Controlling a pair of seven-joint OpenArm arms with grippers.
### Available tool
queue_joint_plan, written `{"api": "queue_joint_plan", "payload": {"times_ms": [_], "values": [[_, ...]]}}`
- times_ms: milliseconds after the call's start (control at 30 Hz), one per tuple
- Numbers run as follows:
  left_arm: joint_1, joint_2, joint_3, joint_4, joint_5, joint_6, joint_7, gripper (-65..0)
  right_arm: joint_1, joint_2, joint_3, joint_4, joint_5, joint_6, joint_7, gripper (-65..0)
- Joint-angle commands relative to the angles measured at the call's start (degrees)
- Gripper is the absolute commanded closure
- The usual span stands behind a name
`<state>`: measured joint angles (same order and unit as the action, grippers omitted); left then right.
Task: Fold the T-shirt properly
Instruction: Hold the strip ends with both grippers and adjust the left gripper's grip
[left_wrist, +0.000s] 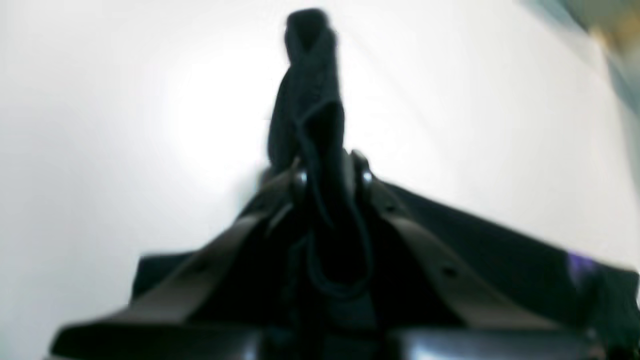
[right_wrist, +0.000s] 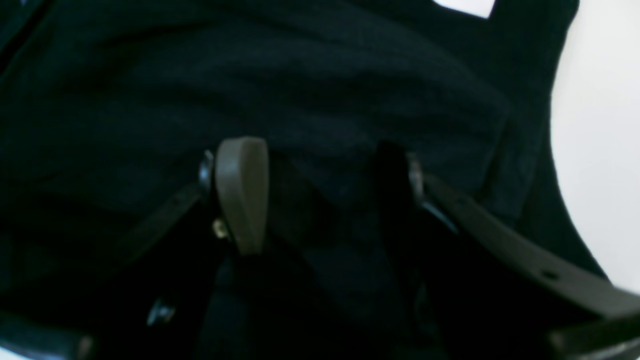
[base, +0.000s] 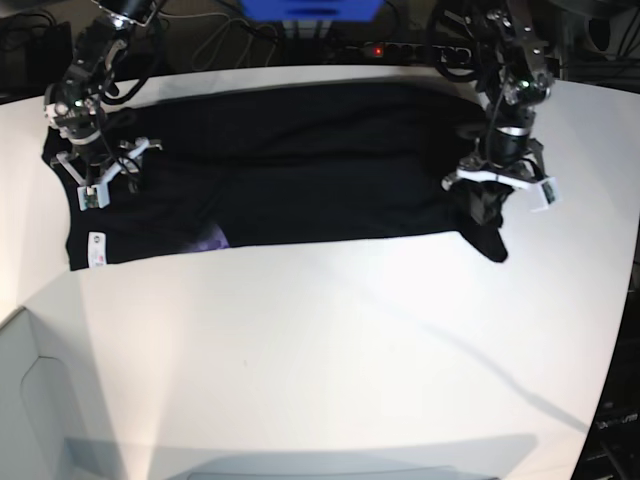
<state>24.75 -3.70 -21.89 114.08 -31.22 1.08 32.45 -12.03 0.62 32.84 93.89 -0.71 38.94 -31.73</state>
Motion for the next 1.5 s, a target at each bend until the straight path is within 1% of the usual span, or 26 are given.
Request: {"api": "queue_joint_plan", "payload": {"times_ms": [0,167,300,433,567,767,833,867,933,1000,1067,1100,1167,1267,1467], "values": [[-0.88,-1.0,-0.48,0.95,-0.65,-0.69,-1.11,0.0,0.74,0.56,0.35,0.84,0.67,0.05,1.09,-34.8],[-1.59,-3.99,-3.12,0.86,-0.56,-0.42,-1.11,0.0,0.74,0.39,0.52,1.01,0.67,-0.04,1.0,-34.8],[-1.15,-4.52,-7.6,-1.95,-0.56,-0.86,-1.11,0.0,0.65,0.21,0.52,1.01,0.67,-0.04,1.0,-34.8],[-1.5,-4.87,-10.86,-8.37,-0.65,-1.04,-1.11,0.0,0.65,0.21,0.26,0.84,0.67,-0.04,1.0,-34.8],[-3.87,-5.13,-10.95,-13.55,-0.65,-1.04,-1.19,0.0,0.91,0.21,0.17,0.75,0.67,-0.04,1.0,-34.8],[-6.07,-5.22,-10.68,-18.39,-0.56,-1.04,-1.11,-0.7,0.82,0.12,0.17,0.66,0.75,-0.04,1.0,-34.8],[-6.34,-5.22,-10.95,-19.01,-0.47,-0.51,-1.11,-5.1,0.82,0.12,0.17,0.66,0.75,-0.04,1.0,-34.8],[-6.16,-5.22,-10.95,-19.01,-0.56,-0.51,-1.11,-9.0,0.82,0.12,0.17,0.66,0.75,-0.04,1.0,-34.8],[-6.07,-5.22,-10.95,-19.01,-0.56,-0.51,-1.02,-19.1,0.74,0.12,0.17,0.66,0.75,-0.04,1.0,-34.8],[-5.63,-5.13,-11.03,-18.65,-0.56,-0.77,-1.02,-31.2,0.74,0.12,0.17,0.66,0.75,0.05,1.0,-34.8],[-3.96,-5.13,-11.03,-18.04,-0.65,-0.86,-1.02,-40.6,0.74,0.12,0.17,0.75,0.75,0.05,1.0,-34.8],[-3.43,-5.22,-11.03,-17.25,-0.65,-0.86,-1.02,-43.9,0.74,0.12,0.17,0.75,0.75,0.05,1.0,-34.8],[-2.03,-5.22,-11.03,-15.93,-0.65,-0.95,-1.02,-46.8,0.74,0.12,0.17,0.93,0.75,0.14,1.0,-34.8],[-0.01,-5.22,-11.03,-15.31,-0.65,-0.95,-1.11,-46.6,0.74,0.12,0.17,0.93,0.75,0.23,1.0,-34.8],[0.43,-5.22,-11.03,-18.3,-0.65,-0.95,-1.11,-46.6,0.65,-0.49,0.17,0.93,0.75,0.23,1.0,-34.8]]}}
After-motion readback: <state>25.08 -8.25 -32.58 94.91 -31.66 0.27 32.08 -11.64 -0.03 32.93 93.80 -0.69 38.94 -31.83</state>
